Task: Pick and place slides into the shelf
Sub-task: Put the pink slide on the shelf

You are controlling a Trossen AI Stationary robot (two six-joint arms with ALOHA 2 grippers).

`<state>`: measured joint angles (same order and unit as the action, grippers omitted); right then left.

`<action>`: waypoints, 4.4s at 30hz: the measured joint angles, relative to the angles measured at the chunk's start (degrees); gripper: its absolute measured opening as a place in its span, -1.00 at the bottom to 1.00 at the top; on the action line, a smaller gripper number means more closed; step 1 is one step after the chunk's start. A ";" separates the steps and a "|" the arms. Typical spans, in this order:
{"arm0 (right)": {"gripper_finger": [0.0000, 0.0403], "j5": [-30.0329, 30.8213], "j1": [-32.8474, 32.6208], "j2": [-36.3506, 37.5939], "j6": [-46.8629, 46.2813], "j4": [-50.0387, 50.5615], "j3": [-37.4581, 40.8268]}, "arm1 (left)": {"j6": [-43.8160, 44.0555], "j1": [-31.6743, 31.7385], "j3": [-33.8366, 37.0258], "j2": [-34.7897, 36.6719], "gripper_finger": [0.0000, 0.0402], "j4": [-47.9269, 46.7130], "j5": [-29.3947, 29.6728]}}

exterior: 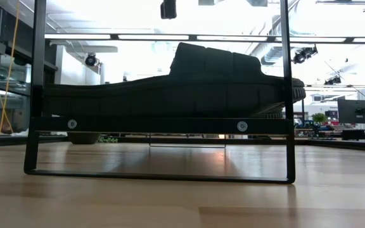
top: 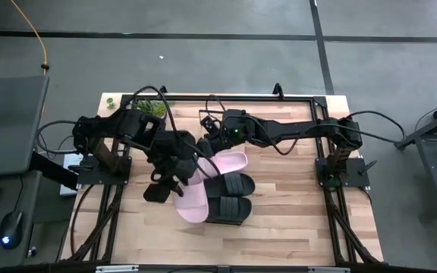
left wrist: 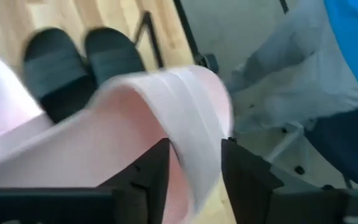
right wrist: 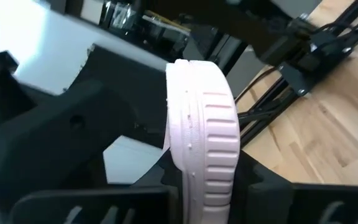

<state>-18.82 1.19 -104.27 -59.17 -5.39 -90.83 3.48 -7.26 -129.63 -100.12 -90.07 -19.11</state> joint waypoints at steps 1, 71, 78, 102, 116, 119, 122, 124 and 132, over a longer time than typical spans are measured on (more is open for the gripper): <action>-0.81 0.97 0.24 0.00 -0.56 -0.01 0.00 | -0.43 0.28 0.01 0.39 -0.32 0.01 0.39; -0.81 77.41 -12.19 4.92 -30.57 25.04 0.02 | -7.92 15.56 -0.03 25.47 -0.16 0.06 40.36; -0.81 83.65 -15.00 9.40 -42.46 41.90 0.02 | -11.00 15.56 -0.03 25.36 -0.16 0.06 40.31; -0.82 98.01 -19.32 20.12 -66.45 61.90 8.43 | -12.26 15.51 -0.04 25.09 -0.16 0.06 39.03; -0.81 102.04 -17.72 22.72 -65.82 20.98 36.35 | -13.76 15.51 -0.03 22.56 -0.16 0.06 39.05; -0.82 103.83 -17.73 22.45 -61.35 11.42 40.64 | -13.86 15.51 -0.03 22.28 -0.16 0.08 39.07; -0.82 104.29 -17.39 22.45 -58.15 6.03 43.40 | -14.30 15.56 -0.03 22.17 -0.16 0.08 39.23; -0.82 104.29 -16.89 22.45 -57.49 5.16 44.37 | -14.69 15.56 -0.03 22.18 -0.16 0.08 39.24; -0.82 97.09 -11.98 22.15 -57.32 4.71 46.39 | -15.12 15.56 -0.03 22.21 -0.16 0.06 39.73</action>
<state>78.27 -10.79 -82.12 -116.49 -0.68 -44.44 -11.64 8.29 -129.67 -77.91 -90.01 20.62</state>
